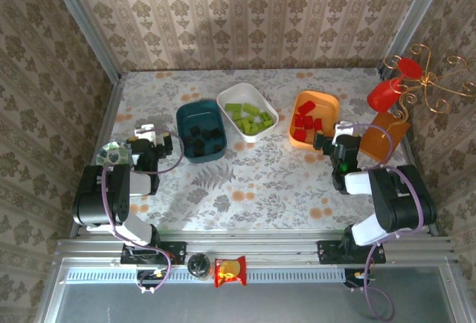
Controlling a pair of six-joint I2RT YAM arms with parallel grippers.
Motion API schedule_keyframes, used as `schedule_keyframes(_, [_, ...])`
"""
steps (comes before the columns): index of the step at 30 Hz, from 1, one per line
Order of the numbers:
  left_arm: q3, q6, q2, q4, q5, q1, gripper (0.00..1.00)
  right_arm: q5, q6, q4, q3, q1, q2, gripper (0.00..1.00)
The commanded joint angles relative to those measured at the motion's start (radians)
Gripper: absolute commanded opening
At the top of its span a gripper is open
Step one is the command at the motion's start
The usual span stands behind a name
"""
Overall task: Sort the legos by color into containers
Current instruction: Reset both arms
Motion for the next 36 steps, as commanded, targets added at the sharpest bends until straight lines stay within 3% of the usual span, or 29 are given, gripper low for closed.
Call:
schedule_keyframes(1, [0.02, 0.017, -0.001, 0.004, -0.013, -0.007, 1.0, 0.023, -0.023, 0.039, 0.035, -0.003, 0.013, 1.0])
schedule_keyframes(36, [0.031, 0.037, -0.001, -0.013, -0.015, -0.022, 1.0, 0.028, -0.015, 0.023, 0.034, -0.004, 0.003, 1.0])
